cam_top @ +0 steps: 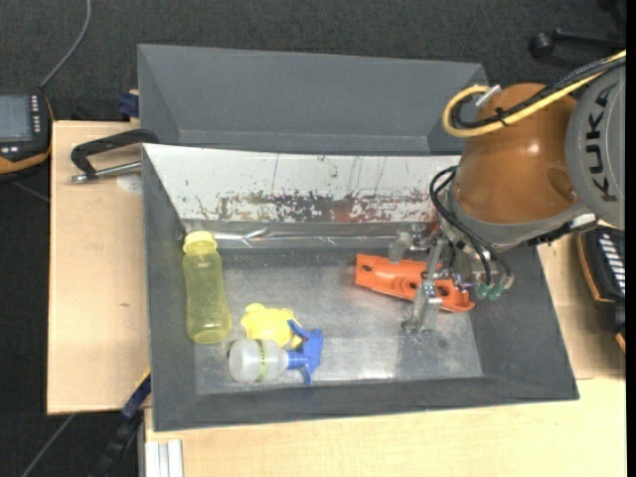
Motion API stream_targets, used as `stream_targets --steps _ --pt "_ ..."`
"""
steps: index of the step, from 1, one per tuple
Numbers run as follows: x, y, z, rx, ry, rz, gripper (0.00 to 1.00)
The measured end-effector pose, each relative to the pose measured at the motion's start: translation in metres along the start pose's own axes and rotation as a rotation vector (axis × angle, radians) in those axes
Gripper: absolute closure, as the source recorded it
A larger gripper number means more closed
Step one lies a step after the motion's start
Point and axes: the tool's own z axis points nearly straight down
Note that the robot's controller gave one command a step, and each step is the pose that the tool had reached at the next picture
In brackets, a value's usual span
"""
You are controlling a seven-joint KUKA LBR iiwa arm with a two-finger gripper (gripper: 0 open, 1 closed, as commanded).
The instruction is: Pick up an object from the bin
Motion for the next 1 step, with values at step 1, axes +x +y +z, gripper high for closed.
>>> stream_targets --steps 1 --pt "-0.0017 -0.0001 -0.0044 0.000 -0.009 0.000 0.00"
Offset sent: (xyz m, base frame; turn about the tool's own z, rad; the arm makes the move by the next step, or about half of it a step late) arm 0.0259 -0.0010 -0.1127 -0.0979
